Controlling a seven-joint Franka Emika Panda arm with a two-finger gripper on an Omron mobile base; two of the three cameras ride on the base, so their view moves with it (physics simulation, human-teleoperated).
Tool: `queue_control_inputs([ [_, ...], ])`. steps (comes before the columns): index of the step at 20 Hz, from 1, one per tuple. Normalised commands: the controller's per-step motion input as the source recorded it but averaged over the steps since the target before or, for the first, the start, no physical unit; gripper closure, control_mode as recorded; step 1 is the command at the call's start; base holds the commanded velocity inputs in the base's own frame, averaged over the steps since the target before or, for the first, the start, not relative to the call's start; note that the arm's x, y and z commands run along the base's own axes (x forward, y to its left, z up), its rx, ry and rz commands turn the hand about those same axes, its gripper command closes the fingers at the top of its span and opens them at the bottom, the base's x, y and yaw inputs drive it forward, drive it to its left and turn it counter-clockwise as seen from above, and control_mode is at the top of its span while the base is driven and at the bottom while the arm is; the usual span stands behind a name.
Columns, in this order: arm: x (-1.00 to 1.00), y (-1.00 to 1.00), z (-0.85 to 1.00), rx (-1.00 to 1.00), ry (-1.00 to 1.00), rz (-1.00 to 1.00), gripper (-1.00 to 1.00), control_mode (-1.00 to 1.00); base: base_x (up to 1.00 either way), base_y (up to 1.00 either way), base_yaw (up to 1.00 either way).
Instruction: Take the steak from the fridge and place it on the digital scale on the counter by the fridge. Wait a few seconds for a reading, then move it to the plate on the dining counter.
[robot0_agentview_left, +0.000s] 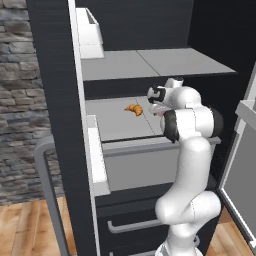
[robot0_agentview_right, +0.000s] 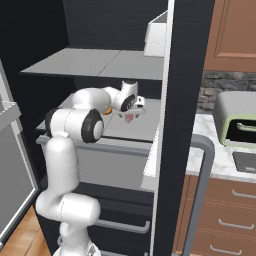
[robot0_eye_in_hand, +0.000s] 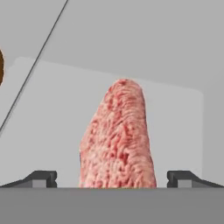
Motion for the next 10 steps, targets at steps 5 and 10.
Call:
queue_control_inputs([
  [5,0.22,0.00,-0.26,0.00,0.00,0.00,-1.00,-1.00,0.00,0.00,0.00],
  [10,0.00,0.00,-0.30,0.00,0.00,0.00,-1.00,-1.00,0.00,0.00,0.00],
])
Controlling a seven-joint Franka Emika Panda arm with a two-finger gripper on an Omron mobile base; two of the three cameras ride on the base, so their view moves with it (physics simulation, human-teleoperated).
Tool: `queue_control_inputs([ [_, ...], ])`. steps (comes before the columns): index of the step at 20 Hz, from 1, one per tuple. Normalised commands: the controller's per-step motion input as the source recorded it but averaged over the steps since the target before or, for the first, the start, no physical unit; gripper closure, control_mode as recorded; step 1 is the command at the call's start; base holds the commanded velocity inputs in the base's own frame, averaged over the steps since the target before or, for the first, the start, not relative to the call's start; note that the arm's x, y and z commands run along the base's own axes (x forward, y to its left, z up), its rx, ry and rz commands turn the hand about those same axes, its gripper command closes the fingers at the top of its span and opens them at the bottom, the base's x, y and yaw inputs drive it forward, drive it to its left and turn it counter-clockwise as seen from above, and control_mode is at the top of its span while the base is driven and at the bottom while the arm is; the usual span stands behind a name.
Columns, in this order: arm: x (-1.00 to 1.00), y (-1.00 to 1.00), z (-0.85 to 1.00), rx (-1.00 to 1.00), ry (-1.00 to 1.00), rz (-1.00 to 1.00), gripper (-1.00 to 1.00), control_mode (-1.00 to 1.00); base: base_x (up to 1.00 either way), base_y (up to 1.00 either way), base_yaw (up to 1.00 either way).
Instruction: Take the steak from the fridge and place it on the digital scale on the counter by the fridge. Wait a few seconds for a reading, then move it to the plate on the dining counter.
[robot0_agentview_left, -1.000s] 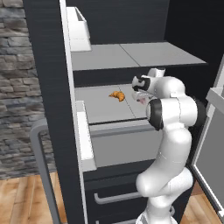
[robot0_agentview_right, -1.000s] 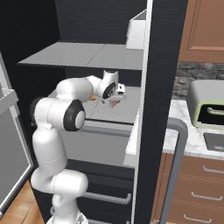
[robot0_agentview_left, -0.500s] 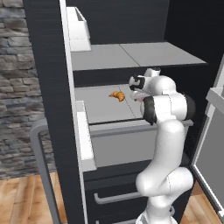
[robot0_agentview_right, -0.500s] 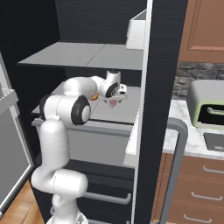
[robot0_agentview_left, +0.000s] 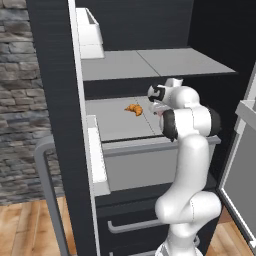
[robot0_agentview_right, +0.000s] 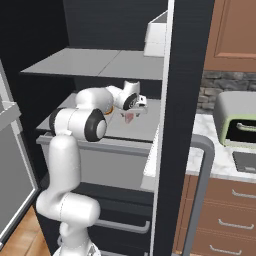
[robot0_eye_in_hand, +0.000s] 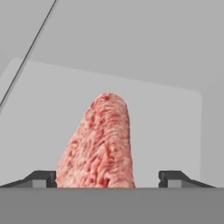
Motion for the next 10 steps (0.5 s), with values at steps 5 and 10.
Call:
queue_control_inputs([
  [5,-0.22,0.00,-0.24,0.00,0.00,0.00,-1.00,-1.00,0.00,0.00,0.00],
  [10,-0.03,0.01,-0.21,0.00,0.00,0.00,-1.00,-1.00,0.00,0.00,0.00],
])
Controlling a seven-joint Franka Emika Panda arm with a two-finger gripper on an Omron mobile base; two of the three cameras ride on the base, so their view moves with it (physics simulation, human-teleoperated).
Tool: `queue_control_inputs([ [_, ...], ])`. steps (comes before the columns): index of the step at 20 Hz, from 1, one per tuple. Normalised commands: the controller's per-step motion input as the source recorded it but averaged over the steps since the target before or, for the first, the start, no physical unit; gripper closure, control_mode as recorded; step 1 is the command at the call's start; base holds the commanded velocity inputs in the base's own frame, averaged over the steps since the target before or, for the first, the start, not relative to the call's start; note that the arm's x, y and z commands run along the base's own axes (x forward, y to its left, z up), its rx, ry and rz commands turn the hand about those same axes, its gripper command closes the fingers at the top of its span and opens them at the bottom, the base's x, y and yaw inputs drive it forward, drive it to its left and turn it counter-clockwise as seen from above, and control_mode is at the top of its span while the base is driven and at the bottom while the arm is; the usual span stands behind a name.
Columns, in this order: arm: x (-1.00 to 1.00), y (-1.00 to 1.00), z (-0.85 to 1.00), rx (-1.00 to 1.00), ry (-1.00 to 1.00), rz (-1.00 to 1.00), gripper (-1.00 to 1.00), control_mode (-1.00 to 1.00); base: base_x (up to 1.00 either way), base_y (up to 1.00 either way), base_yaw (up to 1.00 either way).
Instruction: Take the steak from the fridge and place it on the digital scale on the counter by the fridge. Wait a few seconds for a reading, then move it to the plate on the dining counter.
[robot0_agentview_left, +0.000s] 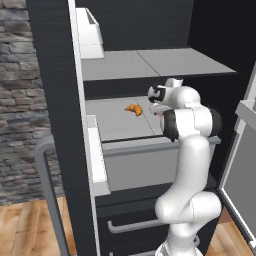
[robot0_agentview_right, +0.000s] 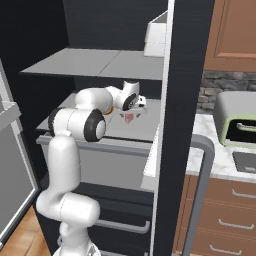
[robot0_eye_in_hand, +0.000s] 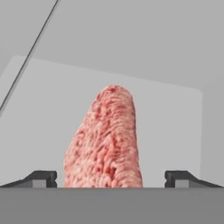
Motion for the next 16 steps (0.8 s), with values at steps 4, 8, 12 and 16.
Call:
queue_control_inputs([
  [4,0.04,0.01,-0.27,0.00,0.00,0.00,-1.00,-1.00,0.00,0.00,0.00],
  [8,0.00,0.00,-0.08,0.00,0.00,0.00,-1.00,-1.00,0.00,0.00,0.00],
  [12,0.00,0.00,-0.04,0.00,0.00,0.00,1.00,-1.00,0.00,0.00,0.00],
  [16,0.00,0.00,0.00,0.00,0.01,0.00,1.00,-1.00,0.00,0.00,0.00],
])
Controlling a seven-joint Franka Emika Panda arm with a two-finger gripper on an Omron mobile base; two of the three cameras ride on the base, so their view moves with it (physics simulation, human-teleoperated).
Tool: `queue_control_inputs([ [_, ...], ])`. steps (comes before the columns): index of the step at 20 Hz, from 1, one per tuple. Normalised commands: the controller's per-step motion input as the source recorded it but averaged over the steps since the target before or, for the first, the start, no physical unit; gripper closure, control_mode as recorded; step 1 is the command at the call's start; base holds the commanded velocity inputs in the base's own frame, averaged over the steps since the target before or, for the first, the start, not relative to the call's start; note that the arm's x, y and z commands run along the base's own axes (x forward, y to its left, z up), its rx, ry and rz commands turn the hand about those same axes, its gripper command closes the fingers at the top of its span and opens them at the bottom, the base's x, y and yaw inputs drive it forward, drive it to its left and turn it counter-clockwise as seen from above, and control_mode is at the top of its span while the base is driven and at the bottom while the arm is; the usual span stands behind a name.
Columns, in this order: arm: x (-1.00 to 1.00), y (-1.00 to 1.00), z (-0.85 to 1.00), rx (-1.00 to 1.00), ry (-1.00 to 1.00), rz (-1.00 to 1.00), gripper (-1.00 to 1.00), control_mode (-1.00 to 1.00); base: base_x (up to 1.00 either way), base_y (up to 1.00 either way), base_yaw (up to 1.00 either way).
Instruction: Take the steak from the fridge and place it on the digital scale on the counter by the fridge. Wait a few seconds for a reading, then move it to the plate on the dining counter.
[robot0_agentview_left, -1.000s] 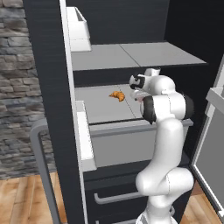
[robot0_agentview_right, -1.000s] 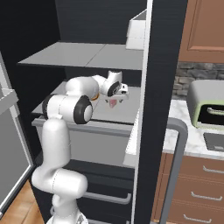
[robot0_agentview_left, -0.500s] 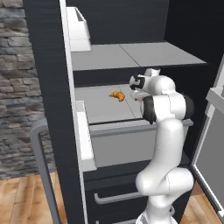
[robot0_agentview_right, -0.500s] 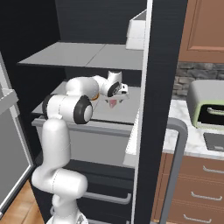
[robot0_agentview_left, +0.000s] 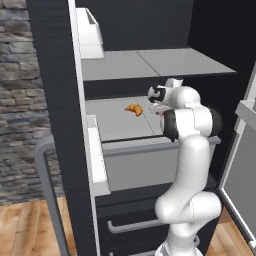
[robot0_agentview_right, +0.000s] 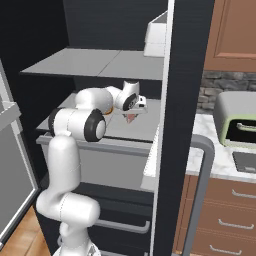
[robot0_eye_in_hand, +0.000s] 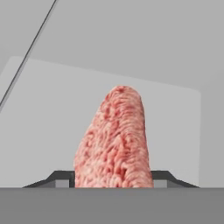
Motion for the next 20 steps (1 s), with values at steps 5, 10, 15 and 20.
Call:
queue_control_inputs([
  [5,0.00,0.00,0.00,0.00,0.06,0.00,1.00,-1.00,0.00,0.00,0.00],
  [10,-0.15,0.00,-0.14,0.00,-0.02,0.00,1.00,-1.00,0.00,0.00,0.00],
  [15,-0.49,0.00,-0.07,0.00,-0.04,0.00,1.00,-1.00,0.00,0.00,0.00],
  [20,-0.58,0.00,-0.14,0.00,0.00,0.00,1.00,-1.00,0.00,0.00,0.00],
])
